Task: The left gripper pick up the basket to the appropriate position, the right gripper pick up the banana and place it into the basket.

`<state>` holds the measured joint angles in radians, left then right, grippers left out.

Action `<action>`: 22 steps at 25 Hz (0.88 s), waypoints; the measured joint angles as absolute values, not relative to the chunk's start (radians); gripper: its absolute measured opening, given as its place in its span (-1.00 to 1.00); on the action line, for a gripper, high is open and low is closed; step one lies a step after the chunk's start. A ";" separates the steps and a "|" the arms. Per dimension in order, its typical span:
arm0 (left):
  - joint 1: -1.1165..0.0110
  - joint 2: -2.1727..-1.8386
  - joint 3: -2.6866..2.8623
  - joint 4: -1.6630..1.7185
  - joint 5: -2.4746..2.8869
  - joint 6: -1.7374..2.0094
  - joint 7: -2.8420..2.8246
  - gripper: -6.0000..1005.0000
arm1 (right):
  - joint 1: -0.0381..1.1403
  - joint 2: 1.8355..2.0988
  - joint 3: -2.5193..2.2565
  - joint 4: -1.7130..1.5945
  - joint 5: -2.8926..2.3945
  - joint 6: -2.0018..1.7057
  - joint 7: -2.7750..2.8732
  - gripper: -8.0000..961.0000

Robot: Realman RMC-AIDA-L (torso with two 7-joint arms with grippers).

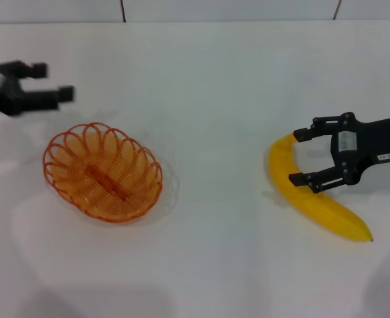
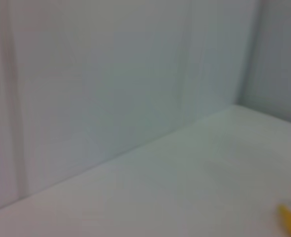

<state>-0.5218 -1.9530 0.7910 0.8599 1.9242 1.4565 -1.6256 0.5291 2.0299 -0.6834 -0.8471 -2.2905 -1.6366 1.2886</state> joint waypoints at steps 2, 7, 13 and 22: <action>-0.536 -1.924 0.784 0.888 1.958 1.436 -1.730 0.75 | 0.531 2.031 -0.685 -0.846 -2.292 -1.637 1.289 0.86; -0.614 -1.853 0.789 0.874 2.128 1.431 -1.909 0.75 | 0.532 2.032 -0.686 -0.845 -2.292 -1.637 1.289 0.86; -0.714 -1.882 0.789 0.794 2.373 1.404 -1.942 0.75 | 0.534 2.034 -0.686 -0.845 -2.292 -1.637 1.289 0.86; -0.768 -1.952 0.794 0.779 2.500 1.332 -1.970 0.75 | 0.543 2.033 -0.696 -0.813 -2.292 -1.597 1.289 0.86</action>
<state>-0.7677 -1.9519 0.7943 0.7793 2.5004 1.3315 -1.9701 0.5428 2.0330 -0.6962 -0.8130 -2.2925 -1.5969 1.2890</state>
